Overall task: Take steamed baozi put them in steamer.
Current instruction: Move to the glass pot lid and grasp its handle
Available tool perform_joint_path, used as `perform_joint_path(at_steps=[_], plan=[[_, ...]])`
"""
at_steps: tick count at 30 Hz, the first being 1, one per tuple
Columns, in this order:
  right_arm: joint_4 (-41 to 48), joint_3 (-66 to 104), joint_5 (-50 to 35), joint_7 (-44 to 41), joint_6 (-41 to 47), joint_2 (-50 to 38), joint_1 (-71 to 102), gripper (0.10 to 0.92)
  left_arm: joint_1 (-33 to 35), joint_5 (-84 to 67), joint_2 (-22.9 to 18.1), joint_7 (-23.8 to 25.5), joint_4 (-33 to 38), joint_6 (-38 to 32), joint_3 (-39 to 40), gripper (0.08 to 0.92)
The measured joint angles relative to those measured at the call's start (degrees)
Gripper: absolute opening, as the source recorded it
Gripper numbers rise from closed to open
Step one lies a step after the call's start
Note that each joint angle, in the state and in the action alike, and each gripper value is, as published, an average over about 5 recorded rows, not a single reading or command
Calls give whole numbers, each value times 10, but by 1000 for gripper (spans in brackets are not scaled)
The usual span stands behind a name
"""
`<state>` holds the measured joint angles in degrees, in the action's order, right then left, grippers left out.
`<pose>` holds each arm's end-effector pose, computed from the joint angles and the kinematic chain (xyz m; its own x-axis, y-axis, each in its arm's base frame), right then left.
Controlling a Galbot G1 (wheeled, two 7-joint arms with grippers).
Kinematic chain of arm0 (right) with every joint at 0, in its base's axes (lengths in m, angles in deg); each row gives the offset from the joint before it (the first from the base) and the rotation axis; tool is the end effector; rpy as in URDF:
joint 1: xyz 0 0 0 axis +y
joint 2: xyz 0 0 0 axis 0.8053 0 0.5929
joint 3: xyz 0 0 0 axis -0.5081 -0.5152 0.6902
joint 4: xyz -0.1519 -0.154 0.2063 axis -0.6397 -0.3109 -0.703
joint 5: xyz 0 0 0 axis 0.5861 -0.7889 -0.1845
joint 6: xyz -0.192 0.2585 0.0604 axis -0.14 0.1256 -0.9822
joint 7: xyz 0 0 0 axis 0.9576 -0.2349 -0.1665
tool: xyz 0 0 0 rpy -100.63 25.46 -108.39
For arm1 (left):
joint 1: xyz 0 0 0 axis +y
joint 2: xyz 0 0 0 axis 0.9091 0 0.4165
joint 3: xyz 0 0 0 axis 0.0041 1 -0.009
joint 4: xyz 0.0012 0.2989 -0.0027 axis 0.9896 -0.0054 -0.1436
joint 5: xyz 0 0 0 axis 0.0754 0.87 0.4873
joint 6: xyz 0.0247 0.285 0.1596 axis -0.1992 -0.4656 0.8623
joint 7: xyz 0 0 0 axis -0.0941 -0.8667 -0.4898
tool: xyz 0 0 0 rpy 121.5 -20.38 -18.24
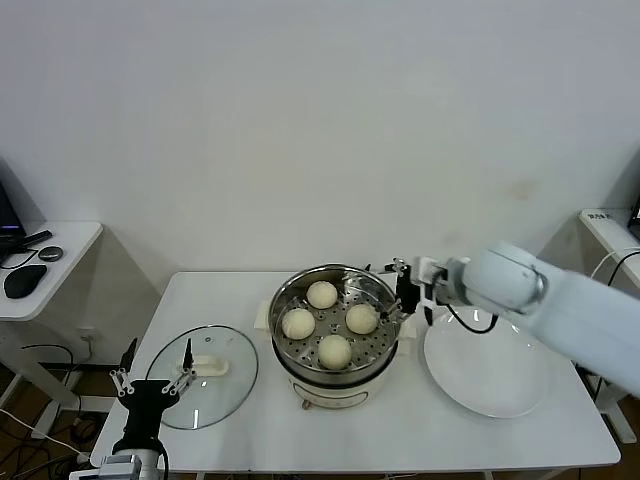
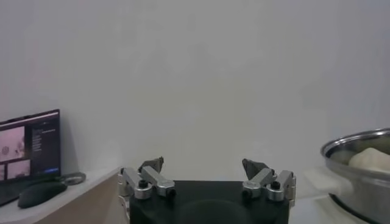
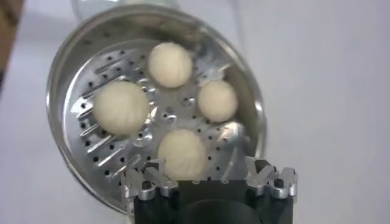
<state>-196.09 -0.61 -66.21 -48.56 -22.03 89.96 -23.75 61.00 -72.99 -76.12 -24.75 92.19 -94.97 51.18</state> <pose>0.3630 -0.0227 -0.0813 -0.5577 -0.5242 0.6436 -0.8192 0.2227 -0.5285 0.1541 0.0566 -0.2556 -0.9918 -0.1044 -0.0742 -0.1179 0.9706 0.2098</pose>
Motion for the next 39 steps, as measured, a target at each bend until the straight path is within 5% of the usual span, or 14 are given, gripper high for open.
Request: perform_joint_path(at_steps=[9,21,39], plan=[[-36,342,66,114,-169,45,343,823,0,8,-6,-1,10,9,8,823],[-46,691,206,148,-389,301,749,823,-2,59,-1,-28,-13,26,23,823],[-85,902,164,198,-426,483,975,823,5,448,80,-60,-147,-33,-11,823]])
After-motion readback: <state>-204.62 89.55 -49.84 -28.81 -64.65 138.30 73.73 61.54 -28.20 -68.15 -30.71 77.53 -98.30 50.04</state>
